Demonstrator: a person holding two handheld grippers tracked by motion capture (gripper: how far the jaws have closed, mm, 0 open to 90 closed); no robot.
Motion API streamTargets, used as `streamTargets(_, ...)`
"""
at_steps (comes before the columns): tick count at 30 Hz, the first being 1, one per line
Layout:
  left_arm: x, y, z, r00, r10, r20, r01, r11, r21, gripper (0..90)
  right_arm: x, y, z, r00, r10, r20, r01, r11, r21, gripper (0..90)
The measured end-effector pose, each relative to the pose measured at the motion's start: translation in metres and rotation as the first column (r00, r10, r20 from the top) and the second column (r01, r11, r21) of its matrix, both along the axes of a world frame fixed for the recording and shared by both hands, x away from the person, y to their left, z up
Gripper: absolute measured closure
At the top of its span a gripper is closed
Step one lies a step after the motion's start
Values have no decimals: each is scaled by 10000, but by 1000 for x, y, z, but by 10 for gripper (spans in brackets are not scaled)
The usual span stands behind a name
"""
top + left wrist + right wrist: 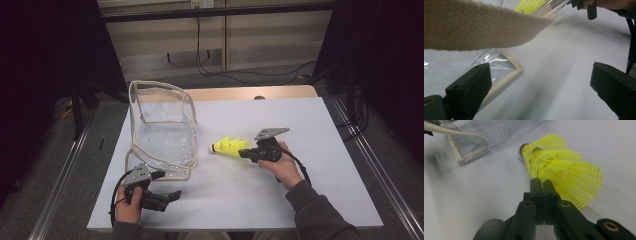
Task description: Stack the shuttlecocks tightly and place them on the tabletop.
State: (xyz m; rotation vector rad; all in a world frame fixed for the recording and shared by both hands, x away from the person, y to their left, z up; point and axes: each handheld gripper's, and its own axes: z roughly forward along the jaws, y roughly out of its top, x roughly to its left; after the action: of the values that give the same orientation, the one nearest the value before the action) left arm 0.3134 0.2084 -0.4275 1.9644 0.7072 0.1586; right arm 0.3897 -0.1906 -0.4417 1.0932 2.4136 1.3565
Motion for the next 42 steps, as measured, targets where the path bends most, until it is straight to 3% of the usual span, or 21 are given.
streamTargets(11,0,0,0,10000,-38,16,38,10000,11,37,0,2,-3,10000,30,-46,-30,10000,-8,857)
streamTargets(28,0,0,0,10000,-37,15,37,10000,-30,37,-4,5,-2,9997,55,-226,-52,9999,121,576)
streamTargets(42,0,-1,0,10000,-48,4,48,10000,-42,37,2,15,-8,9997,-166,-157,169,9998,136,527)
